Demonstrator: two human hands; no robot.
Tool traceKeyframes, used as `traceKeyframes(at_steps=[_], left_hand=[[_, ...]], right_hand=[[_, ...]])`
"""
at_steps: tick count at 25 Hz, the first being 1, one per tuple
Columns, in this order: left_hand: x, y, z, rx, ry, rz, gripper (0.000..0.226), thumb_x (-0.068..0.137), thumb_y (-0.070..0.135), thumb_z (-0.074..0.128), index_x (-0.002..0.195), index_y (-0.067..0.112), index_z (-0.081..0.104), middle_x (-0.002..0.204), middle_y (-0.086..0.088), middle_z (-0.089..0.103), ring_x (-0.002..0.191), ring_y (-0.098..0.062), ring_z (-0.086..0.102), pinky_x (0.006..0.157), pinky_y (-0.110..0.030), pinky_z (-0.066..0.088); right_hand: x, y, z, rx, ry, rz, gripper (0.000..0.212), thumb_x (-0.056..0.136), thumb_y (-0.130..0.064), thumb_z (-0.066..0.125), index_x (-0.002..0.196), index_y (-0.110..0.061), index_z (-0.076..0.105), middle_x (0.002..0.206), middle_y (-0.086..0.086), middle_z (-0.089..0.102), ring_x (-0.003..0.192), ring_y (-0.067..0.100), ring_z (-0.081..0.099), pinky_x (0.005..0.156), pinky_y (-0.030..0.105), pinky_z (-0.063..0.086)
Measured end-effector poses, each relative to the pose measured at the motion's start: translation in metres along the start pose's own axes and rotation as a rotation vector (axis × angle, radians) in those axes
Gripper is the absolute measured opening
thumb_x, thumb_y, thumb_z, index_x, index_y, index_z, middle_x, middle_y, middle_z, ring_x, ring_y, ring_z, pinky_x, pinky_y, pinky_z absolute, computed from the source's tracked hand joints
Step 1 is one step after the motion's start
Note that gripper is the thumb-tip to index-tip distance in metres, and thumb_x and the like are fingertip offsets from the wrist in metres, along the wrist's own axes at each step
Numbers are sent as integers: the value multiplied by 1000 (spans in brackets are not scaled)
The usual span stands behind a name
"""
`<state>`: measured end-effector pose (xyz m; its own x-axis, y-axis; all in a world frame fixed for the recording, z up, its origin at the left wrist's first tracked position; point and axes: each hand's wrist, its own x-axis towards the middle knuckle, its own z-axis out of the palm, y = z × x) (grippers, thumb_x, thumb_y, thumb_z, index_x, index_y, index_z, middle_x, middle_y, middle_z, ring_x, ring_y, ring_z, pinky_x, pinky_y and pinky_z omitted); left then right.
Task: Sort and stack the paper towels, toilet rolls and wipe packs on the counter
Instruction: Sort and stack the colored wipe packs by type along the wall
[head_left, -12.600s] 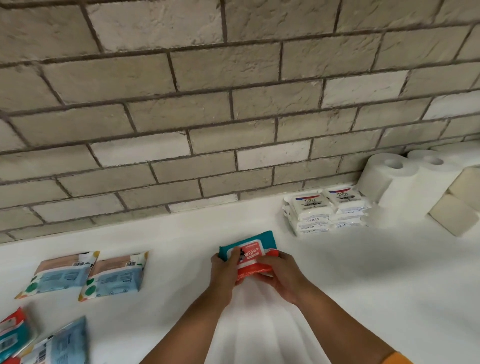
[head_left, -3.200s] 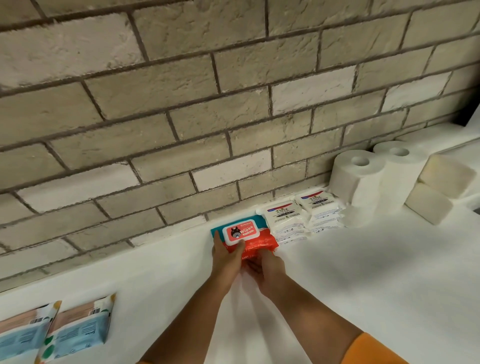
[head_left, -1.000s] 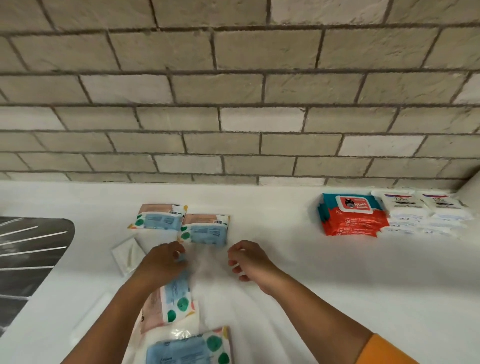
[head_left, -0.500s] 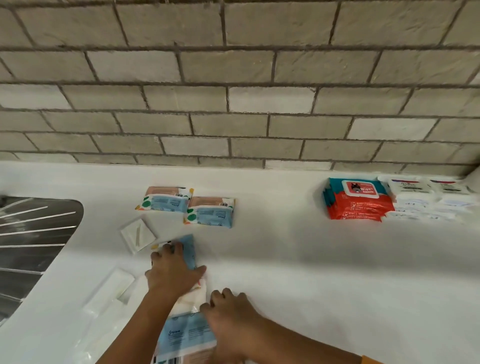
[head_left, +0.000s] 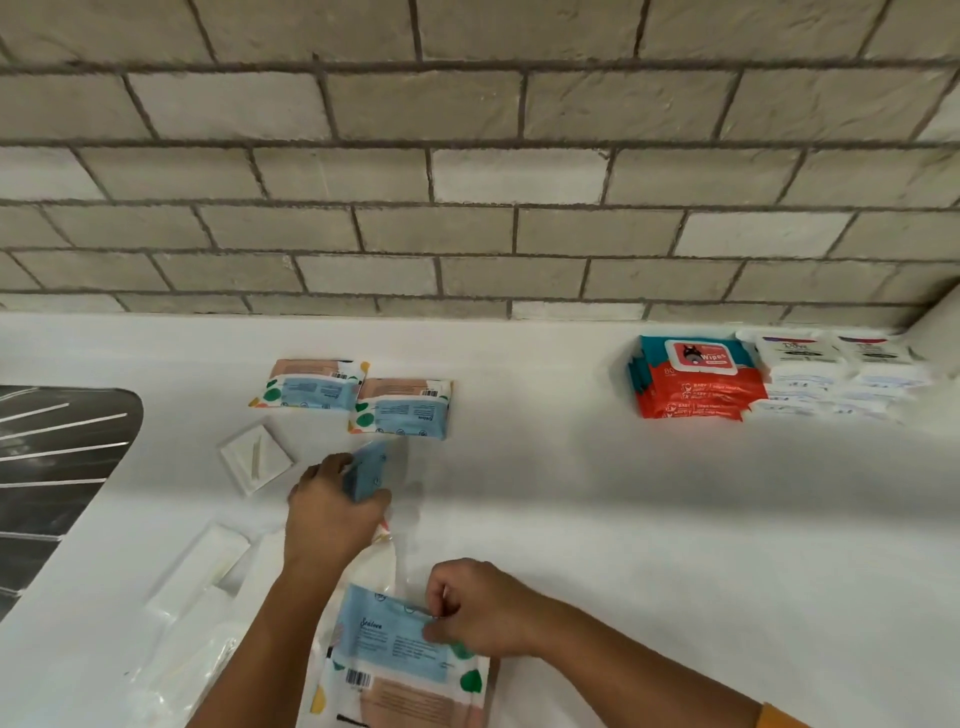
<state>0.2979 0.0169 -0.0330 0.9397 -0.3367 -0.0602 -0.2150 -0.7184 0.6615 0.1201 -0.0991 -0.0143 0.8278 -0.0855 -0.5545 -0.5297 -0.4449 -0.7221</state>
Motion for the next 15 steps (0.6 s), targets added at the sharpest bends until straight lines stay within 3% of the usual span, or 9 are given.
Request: traceKeyframes(at_steps=[2, 5, 9, 12, 15], left_hand=[[-11, 11, -3, -248, 12, -43, 53, 74, 26, 77, 125, 21, 60, 111, 2, 66, 101, -23, 63, 80, -37, 57], [-26, 16, -7, -619, -17, -151, 61, 70, 30, 69, 130, 21, 59, 116, 1, 68, 105, -21, 65, 76, -33, 54], [-45, 20, 6, -1035, -211, -328, 70, 58, 28, 76, 125, 14, 61, 115, -19, 69, 103, -36, 67, 89, -49, 53], [-63, 41, 16, -1325, -437, -532, 82, 38, 29, 86, 112, 1, 66, 103, -26, 62, 87, -35, 63, 88, -45, 48], [-84, 76, 23, -1489, -604, -602, 49, 71, 27, 67, 110, -3, 70, 106, -26, 64, 91, -39, 63, 93, -46, 45]], right_hand=[[-4, 12, -12, 195, 1, 22, 18, 90, -13, 74, 90, -24, 59, 89, -3, 65, 80, 12, 64, 62, 21, 48], [-12, 28, -31, 392, 81, 50, 22, 88, -7, 77, 101, -22, 69, 84, -3, 65, 76, 8, 65, 64, 19, 50], [-22, 33, -51, 594, 451, 15, 12, 90, -4, 74, 97, -11, 80, 78, -1, 69, 67, 4, 63, 63, 14, 47], [-22, 22, -54, 629, 744, -84, 20, 91, -4, 71, 86, -20, 81, 78, -3, 76, 72, 12, 70, 67, 21, 53], [-21, 10, -43, 376, 841, -222, 23, 89, -7, 71, 86, -28, 79, 82, -8, 71, 78, 9, 69, 73, 23, 56]])
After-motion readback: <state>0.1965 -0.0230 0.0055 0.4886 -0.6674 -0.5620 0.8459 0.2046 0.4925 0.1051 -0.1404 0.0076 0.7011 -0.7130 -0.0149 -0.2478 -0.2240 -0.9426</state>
